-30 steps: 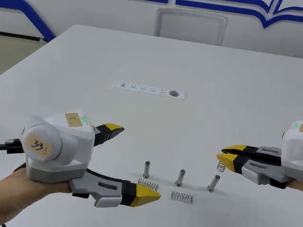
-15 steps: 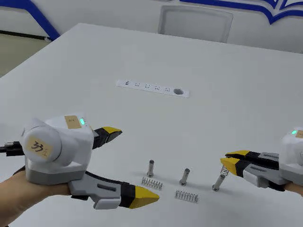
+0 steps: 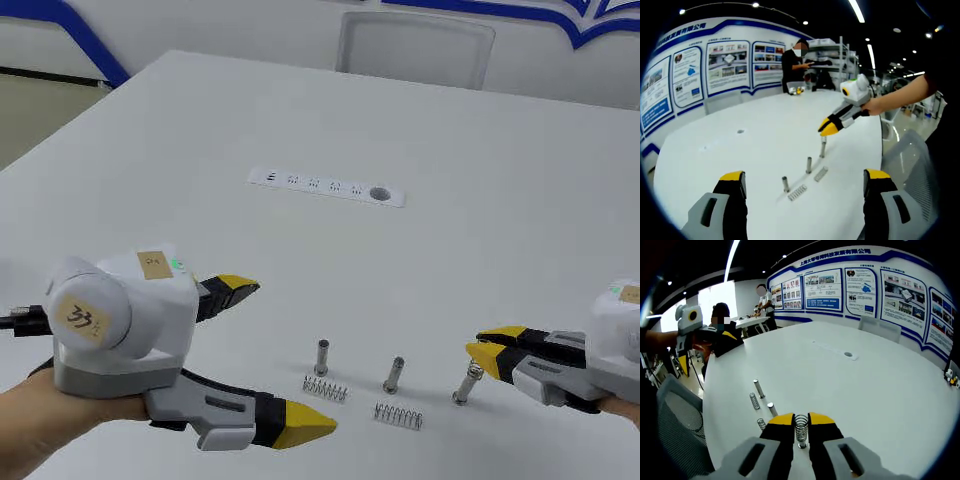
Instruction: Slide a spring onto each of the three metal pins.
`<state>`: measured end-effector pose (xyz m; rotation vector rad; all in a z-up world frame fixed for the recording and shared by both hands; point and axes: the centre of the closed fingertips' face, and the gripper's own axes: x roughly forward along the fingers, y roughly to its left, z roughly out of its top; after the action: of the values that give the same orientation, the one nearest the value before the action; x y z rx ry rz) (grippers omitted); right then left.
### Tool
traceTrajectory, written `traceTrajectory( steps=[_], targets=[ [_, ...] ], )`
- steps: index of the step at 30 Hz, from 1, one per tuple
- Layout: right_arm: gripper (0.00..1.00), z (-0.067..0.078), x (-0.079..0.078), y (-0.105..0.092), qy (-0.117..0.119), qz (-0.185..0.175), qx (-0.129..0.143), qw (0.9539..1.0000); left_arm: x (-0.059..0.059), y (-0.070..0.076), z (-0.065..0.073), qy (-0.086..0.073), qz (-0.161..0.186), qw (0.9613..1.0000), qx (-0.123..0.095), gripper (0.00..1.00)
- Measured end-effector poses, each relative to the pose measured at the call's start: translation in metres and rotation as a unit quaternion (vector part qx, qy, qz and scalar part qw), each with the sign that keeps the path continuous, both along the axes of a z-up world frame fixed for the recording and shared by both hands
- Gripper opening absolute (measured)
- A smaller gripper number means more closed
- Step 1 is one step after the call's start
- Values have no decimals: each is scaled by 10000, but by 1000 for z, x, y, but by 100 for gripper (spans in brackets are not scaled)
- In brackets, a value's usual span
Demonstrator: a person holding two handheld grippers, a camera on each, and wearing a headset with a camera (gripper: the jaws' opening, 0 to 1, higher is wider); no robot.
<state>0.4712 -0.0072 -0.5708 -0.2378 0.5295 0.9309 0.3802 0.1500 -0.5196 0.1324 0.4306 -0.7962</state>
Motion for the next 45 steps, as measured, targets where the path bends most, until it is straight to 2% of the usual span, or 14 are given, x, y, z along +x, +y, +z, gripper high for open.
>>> traceTrajectory(
  steps=[8,14,21,24,36,45],
  targets=[
    [11,-4,1,0,30,-46,25,10000,-1,0,1,10,-18,10000,5,99],
    [11,-11,1,-2,82,-80,15,9999,-5,-1,-2,62,-106,9999,103,98],
    [11,-11,4,-1,34,-133,53,9999,-4,-1,-1,62,-104,9999,103,97],
    [11,-15,4,-3,-10,-103,-102,9999,-4,-1,-1,62,-119,9998,129,97],
    [11,-26,-2,-6,115,-92,-196,9997,-6,-1,-3,100,-144,9997,164,96],
    [11,-43,-7,-4,169,97,-616,9979,-6,-2,-6,136,-169,9996,188,96]
  ],
)
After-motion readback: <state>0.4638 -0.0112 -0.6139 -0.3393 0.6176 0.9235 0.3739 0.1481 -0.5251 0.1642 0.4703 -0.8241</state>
